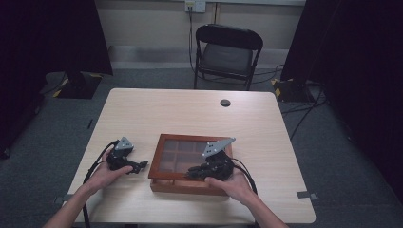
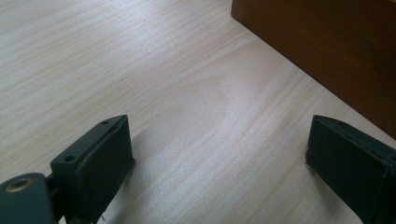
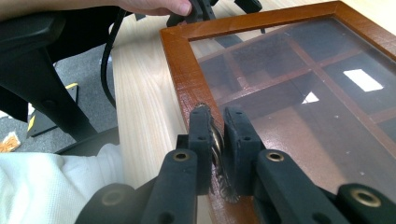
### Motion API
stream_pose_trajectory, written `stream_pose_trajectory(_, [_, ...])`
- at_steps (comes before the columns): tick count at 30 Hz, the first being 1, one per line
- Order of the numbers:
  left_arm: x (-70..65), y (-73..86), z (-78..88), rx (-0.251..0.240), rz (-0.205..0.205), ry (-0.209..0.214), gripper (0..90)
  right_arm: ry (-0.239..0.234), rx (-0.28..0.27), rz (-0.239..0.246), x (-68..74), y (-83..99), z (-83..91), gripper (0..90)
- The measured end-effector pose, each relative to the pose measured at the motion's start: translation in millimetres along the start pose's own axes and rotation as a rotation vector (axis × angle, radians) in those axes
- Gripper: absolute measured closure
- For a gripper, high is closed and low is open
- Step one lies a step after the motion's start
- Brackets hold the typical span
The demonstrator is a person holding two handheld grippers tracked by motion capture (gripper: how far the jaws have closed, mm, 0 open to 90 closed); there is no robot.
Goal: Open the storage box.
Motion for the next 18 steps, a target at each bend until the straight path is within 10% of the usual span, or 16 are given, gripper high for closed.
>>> stream_pose_trajectory(18, [0.0, 0.0, 0.0, 0.000, 0.000, 0.000, 6.6, 0.004, -0.005, -0.008, -2.9, -11.4, 7.1, 82.2])
Point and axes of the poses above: each handheld gripper's, and its own axes: z roughly backward along the jaws, y roughly out of its underside, x roughly to its left, the point moved 10 cm from there along -z, roughly forward along the jaws, and after that the axes turned 15 degrees about y, right-handed, at the moved point
